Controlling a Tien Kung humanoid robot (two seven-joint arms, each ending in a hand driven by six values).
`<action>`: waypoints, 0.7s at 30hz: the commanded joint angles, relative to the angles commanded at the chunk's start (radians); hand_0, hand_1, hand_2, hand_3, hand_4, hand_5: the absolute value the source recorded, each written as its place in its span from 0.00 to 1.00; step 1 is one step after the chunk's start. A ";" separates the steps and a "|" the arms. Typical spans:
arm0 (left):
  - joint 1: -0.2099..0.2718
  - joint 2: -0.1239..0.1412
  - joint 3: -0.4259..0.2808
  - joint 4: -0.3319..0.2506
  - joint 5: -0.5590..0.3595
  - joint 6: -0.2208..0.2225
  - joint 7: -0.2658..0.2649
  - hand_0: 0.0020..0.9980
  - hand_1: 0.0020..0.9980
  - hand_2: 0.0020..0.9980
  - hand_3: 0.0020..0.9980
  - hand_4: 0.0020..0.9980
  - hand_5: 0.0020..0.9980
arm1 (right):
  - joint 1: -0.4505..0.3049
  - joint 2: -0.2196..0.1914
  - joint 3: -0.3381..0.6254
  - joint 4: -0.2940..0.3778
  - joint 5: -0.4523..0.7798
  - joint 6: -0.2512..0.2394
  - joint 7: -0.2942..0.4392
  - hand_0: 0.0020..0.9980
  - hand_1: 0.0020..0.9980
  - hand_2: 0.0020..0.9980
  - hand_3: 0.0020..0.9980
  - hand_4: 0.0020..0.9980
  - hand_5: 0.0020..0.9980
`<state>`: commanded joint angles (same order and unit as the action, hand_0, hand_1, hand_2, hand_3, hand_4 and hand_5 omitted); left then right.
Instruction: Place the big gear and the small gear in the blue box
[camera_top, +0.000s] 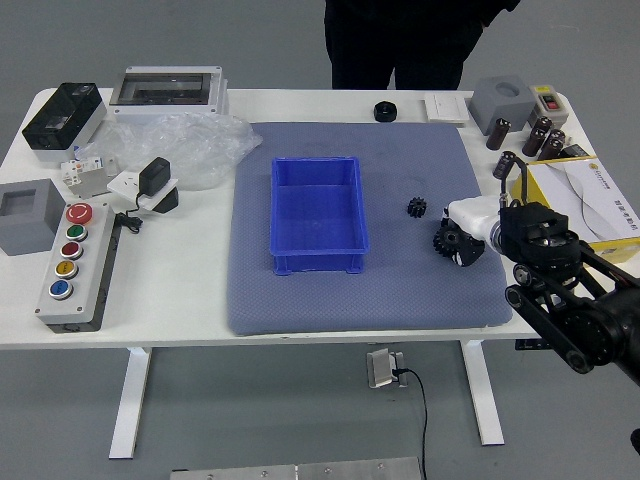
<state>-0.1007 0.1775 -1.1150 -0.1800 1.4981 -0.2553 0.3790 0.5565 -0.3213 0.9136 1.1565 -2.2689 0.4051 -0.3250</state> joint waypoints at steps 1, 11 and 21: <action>0.000 0.000 0.000 0.000 0.000 0.000 0.000 0.85 0.83 0.83 0.84 0.75 0.39 | 0.000 0.001 0.000 -0.001 0.000 -0.005 -0.001 0.58 0.50 0.51 0.52 0.70 0.16; 0.001 0.000 0.000 0.000 0.000 0.000 0.000 0.85 0.83 0.83 0.84 0.75 0.39 | -0.002 0.007 0.011 -0.005 0.000 -0.053 -0.011 0.53 0.44 0.46 0.46 0.65 0.19; 0.001 0.001 -0.001 0.000 0.002 0.000 0.001 0.85 0.83 0.83 0.84 0.75 0.39 | 0.001 -0.008 0.061 0.049 0.000 -0.050 -0.020 0.51 0.43 0.44 0.43 0.60 0.19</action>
<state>-0.0996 0.1788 -1.1162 -0.1800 1.4998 -0.2555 0.3804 0.5577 -0.3291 0.9747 1.2050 -2.2689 0.3554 -0.3449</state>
